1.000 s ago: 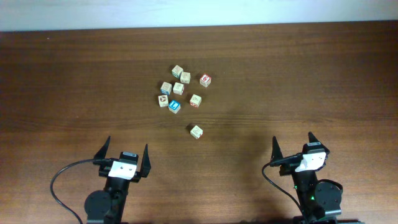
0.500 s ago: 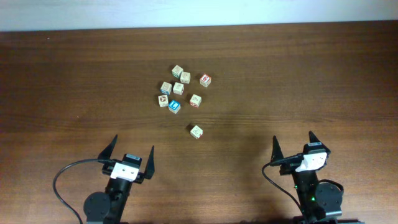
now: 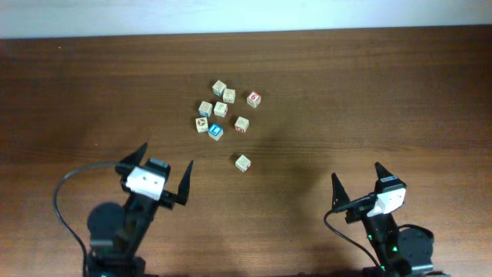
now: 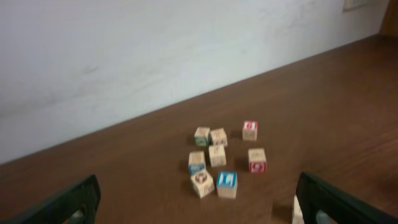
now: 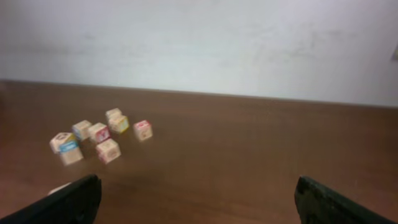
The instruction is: Rotate 4 blocks
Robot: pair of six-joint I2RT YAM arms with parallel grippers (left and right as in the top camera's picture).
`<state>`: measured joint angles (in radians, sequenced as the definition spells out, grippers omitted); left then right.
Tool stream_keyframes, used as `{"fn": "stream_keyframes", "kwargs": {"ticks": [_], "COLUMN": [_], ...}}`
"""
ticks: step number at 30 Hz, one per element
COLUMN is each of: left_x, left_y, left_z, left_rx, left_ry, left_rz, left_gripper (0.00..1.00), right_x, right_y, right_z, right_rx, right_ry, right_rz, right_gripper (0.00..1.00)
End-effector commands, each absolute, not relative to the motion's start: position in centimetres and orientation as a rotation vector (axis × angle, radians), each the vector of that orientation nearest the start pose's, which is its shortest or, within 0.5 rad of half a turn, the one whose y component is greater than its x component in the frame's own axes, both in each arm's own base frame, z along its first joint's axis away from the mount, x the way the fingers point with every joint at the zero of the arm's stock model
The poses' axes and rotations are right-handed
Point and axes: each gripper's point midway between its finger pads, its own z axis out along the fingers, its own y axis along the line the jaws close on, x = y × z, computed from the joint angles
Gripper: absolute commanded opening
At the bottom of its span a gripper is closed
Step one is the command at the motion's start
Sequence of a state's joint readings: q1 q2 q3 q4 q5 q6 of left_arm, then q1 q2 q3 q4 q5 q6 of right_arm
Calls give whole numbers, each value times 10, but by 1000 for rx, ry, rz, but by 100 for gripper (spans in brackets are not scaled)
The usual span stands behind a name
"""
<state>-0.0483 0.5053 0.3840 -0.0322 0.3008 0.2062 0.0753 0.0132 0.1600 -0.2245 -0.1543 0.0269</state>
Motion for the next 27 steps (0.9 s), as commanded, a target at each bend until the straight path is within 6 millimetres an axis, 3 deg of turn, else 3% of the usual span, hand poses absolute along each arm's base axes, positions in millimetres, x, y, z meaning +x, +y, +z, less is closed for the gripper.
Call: {"fn": "stream_keyframes", "kwargs": {"ticks": [1, 4, 8, 12, 16, 19, 21, 25, 27], "left_x": [293, 325, 371, 404, 419, 424, 427, 424, 424], "left_y": [-77, -82, -85, -93, -94, -92, -84, -85, -84], "left_z": [270, 284, 293, 292, 285, 278, 275, 271, 271], "left_rx": [482, 495, 494, 508, 497, 488, 466, 465, 465], "left_ry": [1683, 1783, 1941, 2079, 2192, 2218, 2232, 2253, 2252], "left_rz": [-226, -274, -322, -409, -441, -431, -375, -385, -384], "left_gripper": [99, 99, 99, 99, 99, 99, 99, 99, 99], "right_x": [219, 212, 224, 256, 294, 318, 335, 347, 358], "right_y": [45, 45, 46, 55, 82, 104, 123, 162, 189], "right_z": [228, 250, 274, 295, 298, 284, 255, 193, 180], "right_rx": [-155, -135, -133, -149, -227, -274, -295, -360, -394], "right_ry": [1605, 1636, 1730, 1885, 2062, 2192, 2311, 2466, 2436], "right_rz": [230, 249, 256, 297, 463, 625, 783, 986, 1142], "right_gripper": [98, 99, 99, 98, 98, 98, 98, 98, 98]}}
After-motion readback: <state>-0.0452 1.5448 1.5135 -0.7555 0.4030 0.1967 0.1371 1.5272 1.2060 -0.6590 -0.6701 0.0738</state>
